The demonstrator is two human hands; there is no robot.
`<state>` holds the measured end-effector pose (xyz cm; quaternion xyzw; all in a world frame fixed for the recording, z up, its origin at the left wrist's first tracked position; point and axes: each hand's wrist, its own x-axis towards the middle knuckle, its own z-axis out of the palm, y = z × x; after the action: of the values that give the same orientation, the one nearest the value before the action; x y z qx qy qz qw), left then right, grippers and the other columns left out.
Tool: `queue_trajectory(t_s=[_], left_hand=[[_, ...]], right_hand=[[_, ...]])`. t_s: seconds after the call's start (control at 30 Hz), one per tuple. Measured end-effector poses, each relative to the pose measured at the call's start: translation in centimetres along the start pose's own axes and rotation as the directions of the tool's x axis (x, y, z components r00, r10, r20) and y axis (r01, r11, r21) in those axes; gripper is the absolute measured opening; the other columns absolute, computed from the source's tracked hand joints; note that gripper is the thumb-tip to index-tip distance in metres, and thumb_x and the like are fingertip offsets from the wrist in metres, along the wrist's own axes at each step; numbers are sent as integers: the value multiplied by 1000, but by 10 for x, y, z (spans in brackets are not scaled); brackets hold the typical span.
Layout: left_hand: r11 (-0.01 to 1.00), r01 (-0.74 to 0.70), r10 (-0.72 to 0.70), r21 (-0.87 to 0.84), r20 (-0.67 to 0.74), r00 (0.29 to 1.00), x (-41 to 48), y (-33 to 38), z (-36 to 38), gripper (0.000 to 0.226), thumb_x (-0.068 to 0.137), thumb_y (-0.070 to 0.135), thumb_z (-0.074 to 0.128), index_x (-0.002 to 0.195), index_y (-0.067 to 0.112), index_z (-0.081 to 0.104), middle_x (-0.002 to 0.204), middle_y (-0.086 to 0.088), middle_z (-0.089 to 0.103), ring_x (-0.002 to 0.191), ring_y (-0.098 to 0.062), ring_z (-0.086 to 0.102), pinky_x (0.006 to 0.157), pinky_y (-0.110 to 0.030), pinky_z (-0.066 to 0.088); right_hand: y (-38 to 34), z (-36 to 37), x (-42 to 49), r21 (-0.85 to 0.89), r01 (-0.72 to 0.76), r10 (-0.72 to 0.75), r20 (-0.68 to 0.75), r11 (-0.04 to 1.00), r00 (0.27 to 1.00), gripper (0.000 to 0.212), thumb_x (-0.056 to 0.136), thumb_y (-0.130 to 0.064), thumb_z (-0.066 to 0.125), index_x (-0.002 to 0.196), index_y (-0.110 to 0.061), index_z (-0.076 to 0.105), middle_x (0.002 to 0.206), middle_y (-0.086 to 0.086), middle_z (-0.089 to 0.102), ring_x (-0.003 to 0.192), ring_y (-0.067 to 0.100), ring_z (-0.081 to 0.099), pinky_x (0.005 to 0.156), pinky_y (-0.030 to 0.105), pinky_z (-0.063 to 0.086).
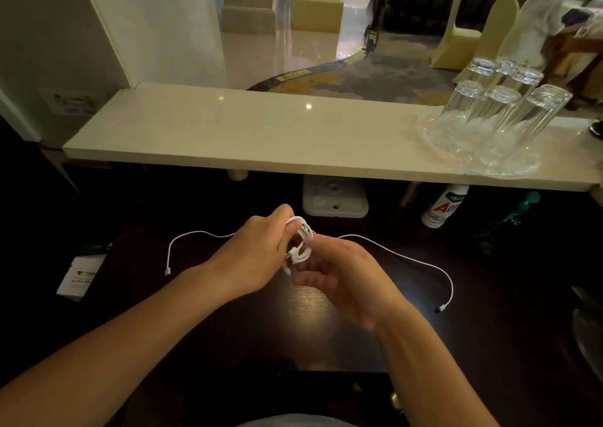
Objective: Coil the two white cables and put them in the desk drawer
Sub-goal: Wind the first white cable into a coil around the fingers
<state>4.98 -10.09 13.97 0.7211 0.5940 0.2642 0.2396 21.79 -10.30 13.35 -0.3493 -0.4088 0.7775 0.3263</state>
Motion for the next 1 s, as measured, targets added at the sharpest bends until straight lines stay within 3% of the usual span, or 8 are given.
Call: queue_trajectory(t_s=[0.13, 0.23, 0.37, 0.47, 0.63, 0.73, 0.83, 1.0], left_hand=[[1000, 11, -11, 27, 2, 1000, 1, 3, 0, 23, 103, 38, 33, 94, 23, 49, 73, 2, 62, 61, -13, 62, 52, -31, 47], [998, 58, -58, -18, -29, 998, 5, 4, -2, 26, 103, 35, 34, 96, 17, 52, 77, 0, 63, 67, -18, 64, 56, -36, 49], [992, 118, -119, -38, -21, 993, 10, 2, -1, 30, 103, 33, 36, 85, 17, 53, 77, -3, 61, 71, -18, 60, 57, -28, 41], [984, 152, -151, -93, 14, 988, 12, 0, -5, 32, 103, 34, 36, 81, 19, 53, 77, -6, 60, 69, -20, 58, 60, -31, 42], [917, 178, -188, -357, 5, 982, 16, 6, -12, 34, 101, 32, 44, 71, 19, 53, 53, 9, 52, 40, -1, 45, 46, -18, 34], [809, 224, -266, -543, 2, 964, 16, 13, -9, 33, 102, 30, 44, 77, 14, 57, 59, 5, 55, 38, 0, 41, 39, -14, 31], [689, 236, -275, -685, 55, 960, 16, 16, -12, 36, 101, 32, 45, 82, 5, 58, 73, -12, 50, 44, -6, 35, 40, -21, 26], [902, 155, -102, -403, 151, 983, 15, 19, -22, 39, 99, 32, 50, 73, 7, 64, 55, 7, 52, 42, 0, 41, 42, -12, 33]], right_hand=[[7, 6, -1, -617, 161, -290, -115, 771, 950, 43, 83, -25, 75, 125, -24, 64, 91, 6, 74, 77, 12, 69, 76, 28, 58], [15, 8, -1, -717, 297, -485, -66, 631, 872, 64, 78, -24, 80, 137, -30, 55, 100, -6, 72, 85, 10, 71, 78, 22, 57], [25, 11, 5, -809, 382, -722, -75, 447, 687, 31, 78, -2, 78, 108, -11, 76, 128, 2, 61, 97, -10, 62, 79, 7, 51], [23, 6, 5, -729, 488, -781, -101, 479, 616, 20, 82, 1, 73, 101, -4, 77, 121, 9, 63, 93, 6, 67, 73, 17, 56], [21, 2, -7, -95, 530, -523, -379, 843, 764, 16, 94, 2, 54, 102, 4, 68, 99, 17, 73, 87, 20, 74, 73, 31, 62], [26, 3, -8, 281, 502, -377, -397, 818, 837, 16, 91, 4, 52, 100, 6, 65, 94, 15, 74, 93, 22, 73, 75, 26, 60], [31, -4, -10, 200, 436, -368, -301, 878, 879, 15, 85, 7, 60, 96, 2, 69, 101, 19, 72, 101, 26, 70, 82, 30, 58], [9, -25, -10, -281, 159, -188, -76, 946, 979, 34, 78, -8, 70, 112, -9, 68, 105, 10, 72, 91, 20, 66, 80, 32, 53]])
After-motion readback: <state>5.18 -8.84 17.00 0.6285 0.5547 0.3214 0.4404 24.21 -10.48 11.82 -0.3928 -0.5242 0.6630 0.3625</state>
